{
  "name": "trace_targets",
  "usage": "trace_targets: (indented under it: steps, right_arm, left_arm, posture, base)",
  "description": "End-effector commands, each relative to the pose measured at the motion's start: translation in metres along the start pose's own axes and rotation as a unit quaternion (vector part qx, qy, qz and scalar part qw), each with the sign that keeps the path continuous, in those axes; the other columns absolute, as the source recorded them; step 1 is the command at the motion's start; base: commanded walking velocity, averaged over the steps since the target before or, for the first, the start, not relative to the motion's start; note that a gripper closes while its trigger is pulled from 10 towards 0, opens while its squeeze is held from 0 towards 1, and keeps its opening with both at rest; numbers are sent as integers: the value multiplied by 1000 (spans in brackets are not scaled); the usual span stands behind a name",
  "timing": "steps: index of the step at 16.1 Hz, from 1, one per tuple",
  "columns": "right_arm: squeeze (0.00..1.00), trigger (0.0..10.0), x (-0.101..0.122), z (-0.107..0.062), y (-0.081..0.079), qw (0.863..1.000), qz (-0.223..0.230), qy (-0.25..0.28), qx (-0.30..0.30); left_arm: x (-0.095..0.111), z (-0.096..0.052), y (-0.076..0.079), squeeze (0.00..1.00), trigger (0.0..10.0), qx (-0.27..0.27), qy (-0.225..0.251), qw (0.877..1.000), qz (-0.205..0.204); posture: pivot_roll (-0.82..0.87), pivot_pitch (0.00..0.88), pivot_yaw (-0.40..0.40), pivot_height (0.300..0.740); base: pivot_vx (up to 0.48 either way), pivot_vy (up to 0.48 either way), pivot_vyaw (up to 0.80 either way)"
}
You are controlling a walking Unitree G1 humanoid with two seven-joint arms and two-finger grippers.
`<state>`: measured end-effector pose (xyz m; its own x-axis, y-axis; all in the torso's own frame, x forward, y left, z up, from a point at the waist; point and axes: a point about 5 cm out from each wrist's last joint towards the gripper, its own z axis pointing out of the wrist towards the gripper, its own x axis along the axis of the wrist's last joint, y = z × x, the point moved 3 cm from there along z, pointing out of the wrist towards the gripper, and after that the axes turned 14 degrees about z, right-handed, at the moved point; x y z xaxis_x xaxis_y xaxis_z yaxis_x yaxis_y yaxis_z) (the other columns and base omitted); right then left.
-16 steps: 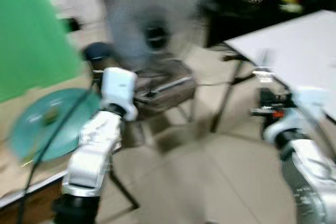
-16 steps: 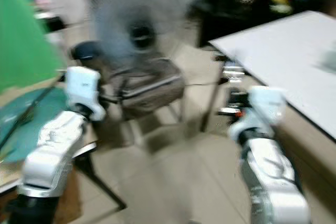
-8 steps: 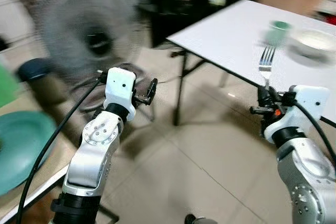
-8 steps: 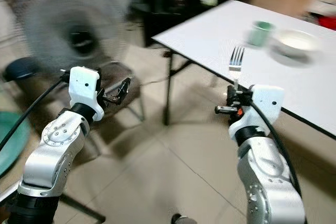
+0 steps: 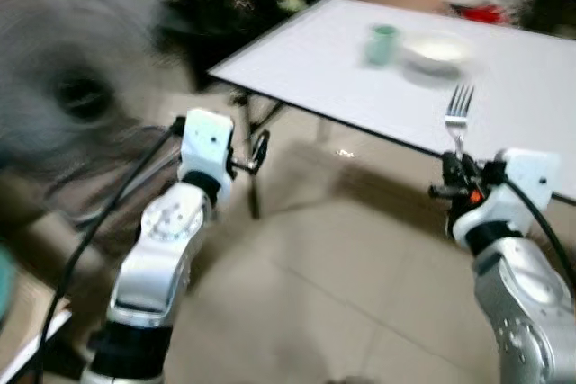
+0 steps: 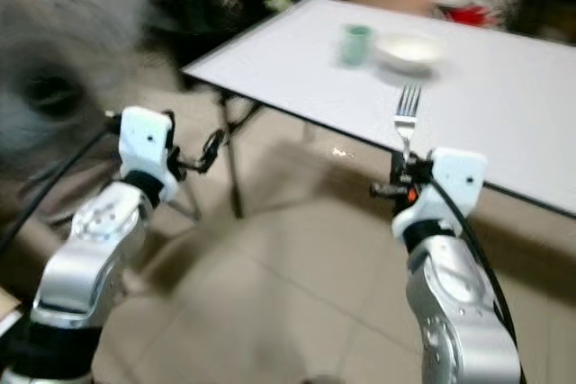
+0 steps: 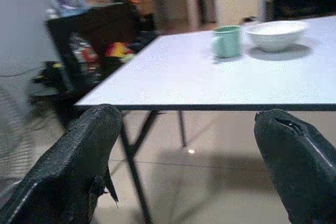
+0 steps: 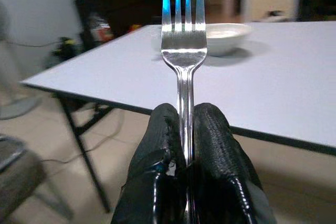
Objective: Setting the table
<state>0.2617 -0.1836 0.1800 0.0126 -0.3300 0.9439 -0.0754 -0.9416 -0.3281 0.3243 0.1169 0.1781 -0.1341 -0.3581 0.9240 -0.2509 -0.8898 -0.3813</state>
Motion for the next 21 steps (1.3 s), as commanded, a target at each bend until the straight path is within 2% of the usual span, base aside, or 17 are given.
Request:
trace_targets:
  steps: [1, 8, 9, 11, 17, 21]
  right_arm:
    - [0, 10000, 5, 0, -1, 1000, 4, 10, 4]
    - [0, 10000, 6, 1, -2, 1000, 2, 23, -6]
    - [0, 10000, 2, 1, 1, 1000, -13, 24, -14]
    - [0, 10000, -2, 0, 3, 1000, -6, 16, -19]
    - [0, 10000, -3, 0, 4, 1000, -6, 14, -24]
    - [0, 10000, -7, 0, 1, 1000, 0, 4, -19]
  left_arm:
    - [1, 1, -1, 0, 10000, -2, 3, 1000, 5]
    - [1, 2, -1, 0, 10000, -6, 4, 1000, 6]
    - [1, 2, -1, 0, 10000, -10, 5, 1000, 8]
    - [1, 3, -1, 0, 10000, -12, 5, 1000, 9]
    - [2, 4, -1, 0, 10000, -16, 7, 1000, 13]
    - [2, 5, -2, 0, 10000, -12, 8, 1000, 11]
  posture:
    - [-40, 0, 57, 740]
    - [-38, 0, 59, 740]
    - [-40, 0, 67, 740]
    - [-40, 0, 67, 740]
    - [-42, 0, 71, 740]
    - [-43, 0, 73, 740]
  base:
    - [0, 0, -800]
    - [0, 0, -800]
    - [0, 270, -800]
    - [0, 287, -659]
    - [0, 294, 0]
    - [0, 0, 0]
